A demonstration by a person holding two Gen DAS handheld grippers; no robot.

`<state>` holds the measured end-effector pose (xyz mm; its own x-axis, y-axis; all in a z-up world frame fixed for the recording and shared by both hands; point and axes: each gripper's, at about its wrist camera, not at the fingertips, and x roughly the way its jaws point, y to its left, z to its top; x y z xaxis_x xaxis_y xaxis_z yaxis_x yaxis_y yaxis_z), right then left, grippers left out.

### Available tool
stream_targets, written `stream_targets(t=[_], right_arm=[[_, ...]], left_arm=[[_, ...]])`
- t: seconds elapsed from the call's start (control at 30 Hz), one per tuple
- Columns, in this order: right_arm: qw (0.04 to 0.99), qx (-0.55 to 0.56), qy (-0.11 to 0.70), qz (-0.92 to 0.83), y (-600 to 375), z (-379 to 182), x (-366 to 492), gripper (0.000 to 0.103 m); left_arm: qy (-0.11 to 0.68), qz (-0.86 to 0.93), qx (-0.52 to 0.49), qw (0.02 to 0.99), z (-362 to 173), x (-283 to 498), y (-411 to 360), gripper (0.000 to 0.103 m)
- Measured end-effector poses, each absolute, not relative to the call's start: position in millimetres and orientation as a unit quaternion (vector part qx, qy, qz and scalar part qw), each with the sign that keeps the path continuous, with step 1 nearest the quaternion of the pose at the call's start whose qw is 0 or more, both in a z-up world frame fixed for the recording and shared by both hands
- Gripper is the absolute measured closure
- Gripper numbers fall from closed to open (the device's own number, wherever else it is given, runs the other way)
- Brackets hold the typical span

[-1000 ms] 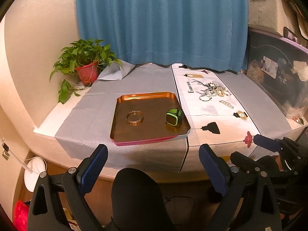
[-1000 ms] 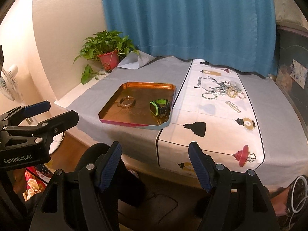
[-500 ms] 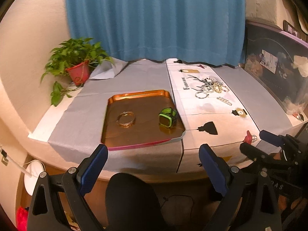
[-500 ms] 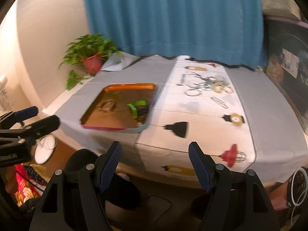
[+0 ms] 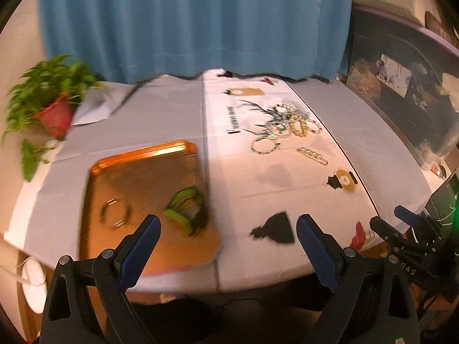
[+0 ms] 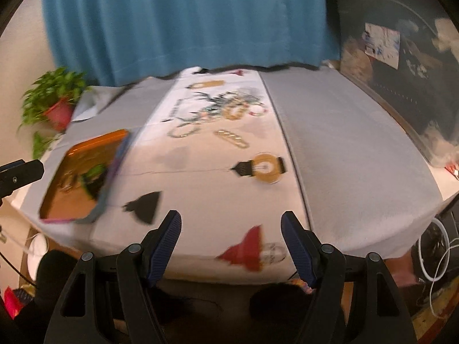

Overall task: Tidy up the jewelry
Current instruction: 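Grasp the pearl brooch pin with the right tool while the left tool grasps the beaded bracelet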

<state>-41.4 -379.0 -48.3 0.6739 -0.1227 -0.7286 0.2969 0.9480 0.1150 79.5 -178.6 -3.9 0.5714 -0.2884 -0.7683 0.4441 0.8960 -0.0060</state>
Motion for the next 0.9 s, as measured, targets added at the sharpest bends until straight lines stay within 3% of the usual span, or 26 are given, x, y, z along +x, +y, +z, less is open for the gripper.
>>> stream_targets(t=[0.57,0.67,0.73,0.9], right_arm=[[0.891,0.064,0.445,-0.070,-443.2,-114.5,125.2,0.030],[0.895,0.034,0.439,-0.068,-443.6,-121.0,148.3,0.023],[0.898,0.033,0.434,-0.063,-446.2,-123.4,156.3,0.014],[0.895,0.035,0.439,-0.065,-449.1,-124.4,165.1,0.008]], left_arm=[[0.500,-0.233,0.149,0.821,-102.1,247.5,-304.4,0.009],[0.517,-0.226,0.162,0.809,-120.3,268.0,-313.7,0.009],[0.529,-0.230,0.158,0.802,-130.1,278.3,-314.6,0.002],[0.507,-0.238,0.152,0.814,-131.6,277.6,-310.9,0.000]])
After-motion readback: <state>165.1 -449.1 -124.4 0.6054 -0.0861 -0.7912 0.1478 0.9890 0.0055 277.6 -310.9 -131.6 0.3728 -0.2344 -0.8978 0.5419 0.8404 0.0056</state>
